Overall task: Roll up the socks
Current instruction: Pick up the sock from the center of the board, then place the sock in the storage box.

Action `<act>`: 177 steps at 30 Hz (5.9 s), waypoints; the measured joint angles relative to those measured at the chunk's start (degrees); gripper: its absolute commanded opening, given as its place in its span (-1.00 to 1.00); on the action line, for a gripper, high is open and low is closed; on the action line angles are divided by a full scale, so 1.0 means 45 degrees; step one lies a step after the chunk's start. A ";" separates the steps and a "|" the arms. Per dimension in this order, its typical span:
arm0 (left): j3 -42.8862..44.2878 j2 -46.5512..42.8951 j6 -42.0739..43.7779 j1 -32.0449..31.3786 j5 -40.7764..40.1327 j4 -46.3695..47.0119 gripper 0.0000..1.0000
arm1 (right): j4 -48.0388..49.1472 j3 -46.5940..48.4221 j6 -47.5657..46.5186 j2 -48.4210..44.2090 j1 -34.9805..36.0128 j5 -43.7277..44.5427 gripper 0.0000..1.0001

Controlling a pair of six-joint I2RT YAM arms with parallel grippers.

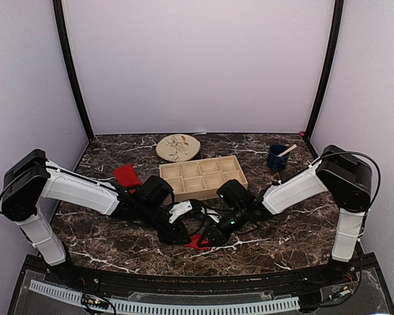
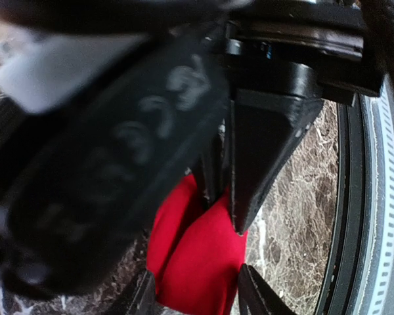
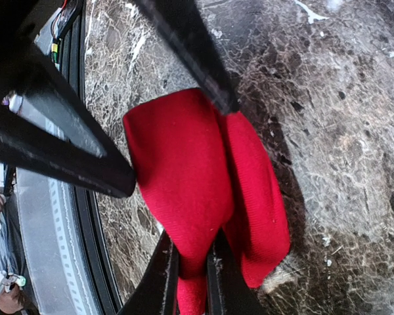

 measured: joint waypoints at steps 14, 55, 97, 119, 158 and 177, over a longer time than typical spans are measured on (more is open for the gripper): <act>0.0568 0.0563 0.1020 -0.0214 0.0160 -0.0821 -0.01 | -0.0034 0.0053 -0.0015 0.0189 -0.0165 -0.0578 -1.00; 0.1205 0.1559 0.0908 -0.0248 0.0942 -0.0903 -1.00 | -0.0733 0.0335 -0.0049 0.0670 -0.0665 -0.2200 -1.00; 0.0981 -0.1035 0.1044 0.1282 -0.0811 -0.1185 -1.00 | 0.0942 -0.2866 0.1909 -0.2327 -0.1860 0.0733 -0.39; 0.1846 -0.1438 -0.0874 0.2064 -0.8408 0.0874 -1.00 | 0.0364 -0.3526 0.2807 -0.4085 -0.1943 0.4507 -0.38; 0.4736 0.1763 -0.5309 0.1491 -1.0851 -0.3196 -1.00 | 0.0549 -0.4080 0.3041 -0.4478 -0.1948 0.4760 -0.35; 0.6047 0.2613 -0.7553 0.1491 -1.1021 -0.5231 -1.00 | 0.0612 -0.4250 0.3128 -0.5153 -0.1948 0.4682 -0.33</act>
